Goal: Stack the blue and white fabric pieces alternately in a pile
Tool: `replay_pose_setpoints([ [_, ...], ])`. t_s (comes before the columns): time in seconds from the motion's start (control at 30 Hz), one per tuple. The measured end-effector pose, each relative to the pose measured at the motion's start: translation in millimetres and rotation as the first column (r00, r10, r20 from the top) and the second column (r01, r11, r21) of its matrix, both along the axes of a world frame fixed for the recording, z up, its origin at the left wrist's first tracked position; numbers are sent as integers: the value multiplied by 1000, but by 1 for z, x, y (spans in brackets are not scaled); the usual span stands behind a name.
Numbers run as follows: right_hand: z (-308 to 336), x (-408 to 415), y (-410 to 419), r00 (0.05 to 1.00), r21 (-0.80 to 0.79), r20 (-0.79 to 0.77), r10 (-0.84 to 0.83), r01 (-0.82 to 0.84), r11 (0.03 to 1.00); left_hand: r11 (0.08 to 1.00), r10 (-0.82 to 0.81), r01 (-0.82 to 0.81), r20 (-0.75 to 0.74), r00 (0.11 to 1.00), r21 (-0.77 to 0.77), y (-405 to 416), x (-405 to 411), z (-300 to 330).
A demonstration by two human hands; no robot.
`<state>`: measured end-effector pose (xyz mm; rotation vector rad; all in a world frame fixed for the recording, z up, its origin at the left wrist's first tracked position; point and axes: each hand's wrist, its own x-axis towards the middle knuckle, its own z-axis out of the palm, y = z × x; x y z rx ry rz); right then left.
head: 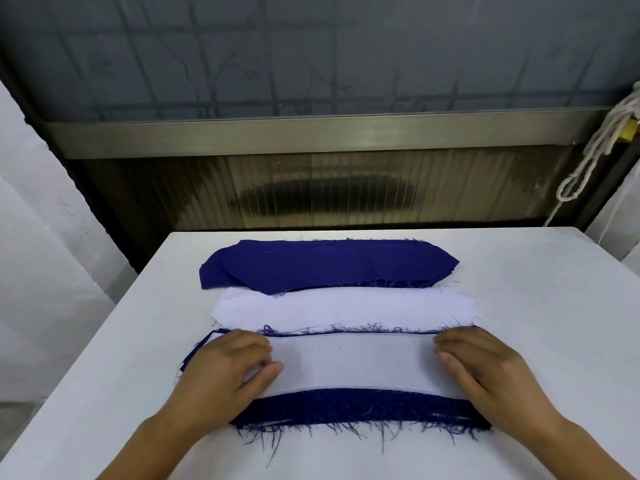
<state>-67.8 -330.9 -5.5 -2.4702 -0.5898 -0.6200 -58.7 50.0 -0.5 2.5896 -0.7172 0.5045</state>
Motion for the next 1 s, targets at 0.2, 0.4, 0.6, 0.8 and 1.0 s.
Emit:
replay_pose_setpoints([
  [0.2,11,38,73,984,-57,-179,-20,10,998,997,21,-19,-28,999,75,-69,39,6],
  [0.4,-5,46,67,951,-212,-261,-167,112,971,992,122,-117,-109,986,51,-62,50,-19],
  [0.6,-10,33,27,933,-222,-228,-277,227,948,973,230,-228,-72,971,28,-29,43,-23],
  [0.8,-7,36,6,899,-273,-218,-379,317,908,954,279,-270,-54,959,133,-19,46,-11],
  [1.0,3,76,10,866,-331,-281,-413,317,889,949,291,-285,-35,956,133,-36,78,4],
])
